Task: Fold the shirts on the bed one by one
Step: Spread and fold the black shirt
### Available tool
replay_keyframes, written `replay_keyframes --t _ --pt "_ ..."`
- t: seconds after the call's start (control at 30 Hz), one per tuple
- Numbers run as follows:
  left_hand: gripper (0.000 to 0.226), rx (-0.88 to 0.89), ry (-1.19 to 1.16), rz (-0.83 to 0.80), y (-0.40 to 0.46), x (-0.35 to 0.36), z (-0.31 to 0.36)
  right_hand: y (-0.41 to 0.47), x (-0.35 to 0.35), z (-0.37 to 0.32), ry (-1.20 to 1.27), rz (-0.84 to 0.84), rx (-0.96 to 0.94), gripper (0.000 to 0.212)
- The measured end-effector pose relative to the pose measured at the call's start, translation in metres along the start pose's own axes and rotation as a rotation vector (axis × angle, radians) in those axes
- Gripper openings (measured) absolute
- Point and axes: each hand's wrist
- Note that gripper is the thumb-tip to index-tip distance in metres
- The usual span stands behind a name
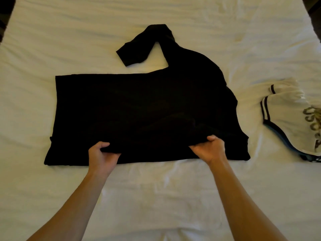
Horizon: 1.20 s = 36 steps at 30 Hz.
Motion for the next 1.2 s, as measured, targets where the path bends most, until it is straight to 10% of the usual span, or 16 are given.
replay_keyframes --t 0.57,0.73,0.93,1.2 --pt "0.042 0.035 0.018 0.122 -0.008 -0.041 0.056 -0.002 -0.028 0.02 -0.103 -0.007 -0.053 0.041" --pt "0.071 0.245 0.543 0.655 -0.033 0.002 0.005 -0.006 -0.025 0.012 -0.155 0.071 0.033 0.042" --pt "0.071 0.552 1.754 -0.398 -0.046 0.079 -0.136 -0.011 -0.021 -0.004 -0.236 0.137 0.004 0.037" --pt "0.067 0.382 2.3 -0.434 -0.002 0.054 -0.154 -0.021 -0.063 -0.059 -0.229 0.39 -0.202 0.037"
Point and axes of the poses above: each hand's wrist, its own y-axis towards the middle knuckle, its own x-axis out of the palm, z = x × y, and after that the axes turned 5 degrees about -z, right-handed
